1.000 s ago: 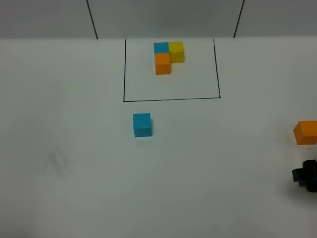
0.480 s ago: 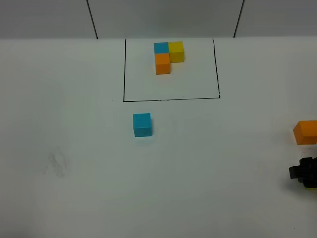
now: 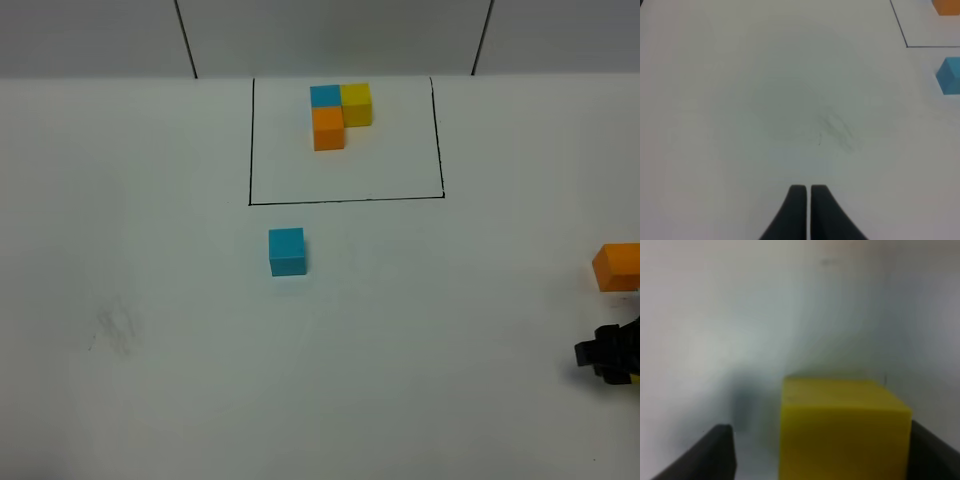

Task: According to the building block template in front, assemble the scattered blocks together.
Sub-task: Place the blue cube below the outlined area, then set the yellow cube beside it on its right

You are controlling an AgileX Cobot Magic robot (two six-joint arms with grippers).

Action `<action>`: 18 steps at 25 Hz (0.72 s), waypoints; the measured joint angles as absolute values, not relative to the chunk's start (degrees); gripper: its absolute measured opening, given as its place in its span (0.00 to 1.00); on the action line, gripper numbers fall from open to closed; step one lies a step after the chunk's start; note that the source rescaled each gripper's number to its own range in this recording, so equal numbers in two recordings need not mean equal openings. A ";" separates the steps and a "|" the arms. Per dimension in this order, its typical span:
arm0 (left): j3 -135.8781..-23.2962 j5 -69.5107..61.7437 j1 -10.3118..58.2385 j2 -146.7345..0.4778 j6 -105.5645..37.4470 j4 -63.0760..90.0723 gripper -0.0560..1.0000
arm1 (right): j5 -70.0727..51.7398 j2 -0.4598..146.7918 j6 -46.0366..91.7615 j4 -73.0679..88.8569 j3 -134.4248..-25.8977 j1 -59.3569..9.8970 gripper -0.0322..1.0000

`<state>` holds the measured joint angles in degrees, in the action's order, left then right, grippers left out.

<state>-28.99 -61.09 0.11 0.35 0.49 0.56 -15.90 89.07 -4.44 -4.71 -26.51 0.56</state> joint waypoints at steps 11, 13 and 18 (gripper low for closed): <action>-28.99 -61.09 0.11 0.35 0.49 0.56 0.05 | -15.31 90.90 -4.49 -4.71 -26.51 0.56 0.59; -28.99 -61.09 0.11 0.35 0.49 0.56 0.05 | -15.26 90.90 -4.49 -4.71 -26.51 0.56 0.59; -28.99 -61.09 0.11 0.35 0.49 0.56 0.05 | -15.21 90.90 -4.44 -4.71 -26.51 0.56 0.59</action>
